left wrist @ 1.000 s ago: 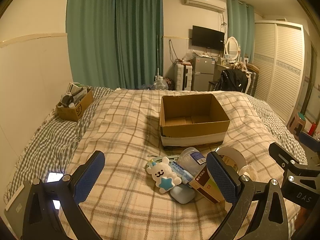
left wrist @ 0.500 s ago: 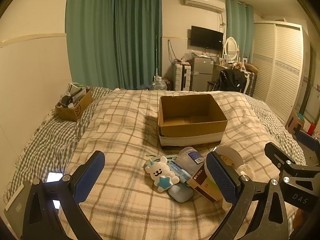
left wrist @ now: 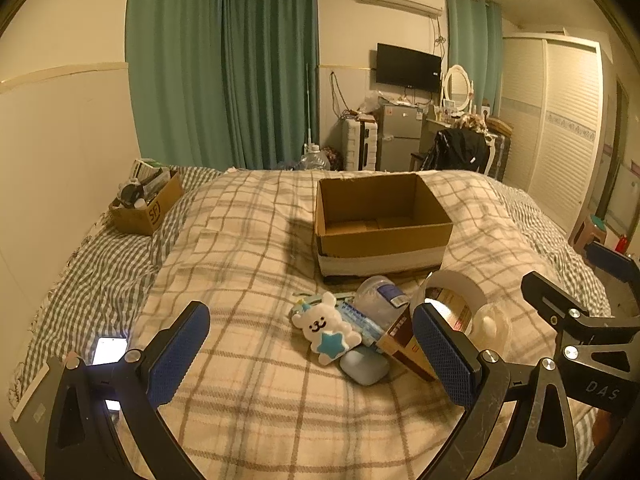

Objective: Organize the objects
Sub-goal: 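Reach the right tool toward the white tissue beside the tape roll, then grasp the white tissue with the right tool while the left tool grasps the tape roll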

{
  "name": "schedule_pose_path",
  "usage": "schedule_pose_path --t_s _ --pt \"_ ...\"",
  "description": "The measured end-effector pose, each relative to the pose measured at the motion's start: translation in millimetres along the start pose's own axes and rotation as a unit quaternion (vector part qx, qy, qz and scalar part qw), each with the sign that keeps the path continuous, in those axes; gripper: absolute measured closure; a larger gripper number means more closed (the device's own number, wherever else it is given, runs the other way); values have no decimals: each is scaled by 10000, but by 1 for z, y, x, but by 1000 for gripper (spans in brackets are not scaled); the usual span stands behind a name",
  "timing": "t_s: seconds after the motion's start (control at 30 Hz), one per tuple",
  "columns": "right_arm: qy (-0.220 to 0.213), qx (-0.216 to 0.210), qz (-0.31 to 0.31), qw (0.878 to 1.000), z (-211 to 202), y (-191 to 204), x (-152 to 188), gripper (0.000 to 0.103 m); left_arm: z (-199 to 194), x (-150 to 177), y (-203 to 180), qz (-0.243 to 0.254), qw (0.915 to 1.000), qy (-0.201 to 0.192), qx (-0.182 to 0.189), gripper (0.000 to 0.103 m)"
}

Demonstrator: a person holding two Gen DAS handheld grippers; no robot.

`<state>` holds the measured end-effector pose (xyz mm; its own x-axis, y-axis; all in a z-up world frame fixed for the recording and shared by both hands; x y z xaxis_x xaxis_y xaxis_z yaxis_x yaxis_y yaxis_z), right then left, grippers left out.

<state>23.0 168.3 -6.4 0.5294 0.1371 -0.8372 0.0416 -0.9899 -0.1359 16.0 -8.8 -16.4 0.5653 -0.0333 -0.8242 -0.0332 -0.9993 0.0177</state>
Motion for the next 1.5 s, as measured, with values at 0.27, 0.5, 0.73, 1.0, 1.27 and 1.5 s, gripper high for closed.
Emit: schedule_pose_path --t_s 0.27,0.5,0.73,1.0,1.27,1.5 --pt "514 -102 -139 9985 19 6 24 0 19 21 14 48 9988 376 -321 0" --pt "1390 -412 -297 9890 63 20 56 13 47 40 14 115 9961 803 -345 0" --pt "1448 -681 -373 9864 69 22 64 78 55 40 5 121 9955 928 -175 0" --pt "845 -390 -147 9955 46 -23 31 87 60 20 -44 446 9950 831 329 0" --pt "956 -146 260 9950 62 -72 29 87 91 18 -109 971 9842 1187 889 0" --pt "1071 -198 459 9930 76 -92 38 87 114 19 -140 1204 9814 1163 940 4"
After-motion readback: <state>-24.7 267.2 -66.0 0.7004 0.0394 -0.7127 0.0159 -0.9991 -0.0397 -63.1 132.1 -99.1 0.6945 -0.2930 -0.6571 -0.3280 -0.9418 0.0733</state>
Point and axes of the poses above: each gripper's, at about its wrist camera, not at the fingertips, and z roughly the way its jaws point, y to its left, x to its underside, the point moved 1 cm from there along z, roughly the way its jaws point
